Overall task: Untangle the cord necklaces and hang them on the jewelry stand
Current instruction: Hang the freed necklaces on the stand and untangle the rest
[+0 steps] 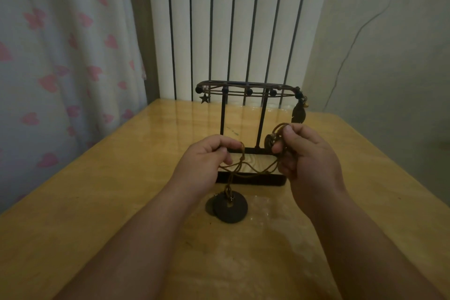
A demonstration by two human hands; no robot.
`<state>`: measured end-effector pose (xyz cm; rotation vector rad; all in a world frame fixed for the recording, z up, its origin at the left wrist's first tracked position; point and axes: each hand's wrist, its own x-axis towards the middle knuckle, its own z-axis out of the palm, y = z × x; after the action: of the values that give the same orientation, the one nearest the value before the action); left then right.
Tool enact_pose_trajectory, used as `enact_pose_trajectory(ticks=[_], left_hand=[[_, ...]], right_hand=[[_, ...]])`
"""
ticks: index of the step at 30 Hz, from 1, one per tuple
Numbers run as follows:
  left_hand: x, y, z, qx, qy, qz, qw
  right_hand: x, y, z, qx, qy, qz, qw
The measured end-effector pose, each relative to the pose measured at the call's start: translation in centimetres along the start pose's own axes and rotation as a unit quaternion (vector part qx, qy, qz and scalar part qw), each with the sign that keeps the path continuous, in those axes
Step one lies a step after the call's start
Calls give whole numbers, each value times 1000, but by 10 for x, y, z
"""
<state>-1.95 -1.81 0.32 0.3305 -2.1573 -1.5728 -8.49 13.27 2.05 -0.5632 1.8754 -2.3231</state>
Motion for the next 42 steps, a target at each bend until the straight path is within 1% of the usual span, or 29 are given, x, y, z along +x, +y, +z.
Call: enact_pose_trajectory(ticks=[3,6,11,16,20,25,27,28,29,30,32,33,35,37,40,42], left_hand=[[-1,1,-1,-8,0,13,1000],[2,-3,-3,-42,-7,35,999],[2,-4,-10,-90,-12,61,994],[1,-2,-11,-93,-19,86,992],[2,-5,-10,-92,20,107,990],[3,-7,-14,-141,62,104,983],[4,-8,-16,-155,71,109,979],[5,-9,-16,-156,71,111,979],[5,-10,-16,-153,69,112,979],[5,-10,-15,-149,66,109,981],[5,-10,-14,-138,63,102,983],[5,-10,-13,-129,62,98,985],[5,-10,-11,-111,50,94,988],[3,-6,-10,-90,30,99,991],[1,-5,-8,-71,14,104,992],[1,-6,-7,-65,10,108,992]], right_hand=[[1,2,-1,-46,38,-15,998],[2,1,-2,-62,62,-21,996],[3,0,-4,-59,65,-18,996],[4,1,-5,-51,67,-16,996],[5,0,-5,-29,74,-17,997],[8,3,-7,-43,102,-20,994],[9,4,-8,-52,83,-22,995],[9,5,-8,-63,56,-24,996],[9,7,-8,-99,28,-24,994],[10,11,-9,-161,9,-23,987],[13,17,-10,-280,13,-19,960],[14,19,-11,-307,28,-16,951],[15,20,-12,-315,47,-11,948],[13,18,-10,-305,39,-14,951],[8,15,-3,-251,-5,-11,968],[4,14,2,-220,-48,-10,974]])
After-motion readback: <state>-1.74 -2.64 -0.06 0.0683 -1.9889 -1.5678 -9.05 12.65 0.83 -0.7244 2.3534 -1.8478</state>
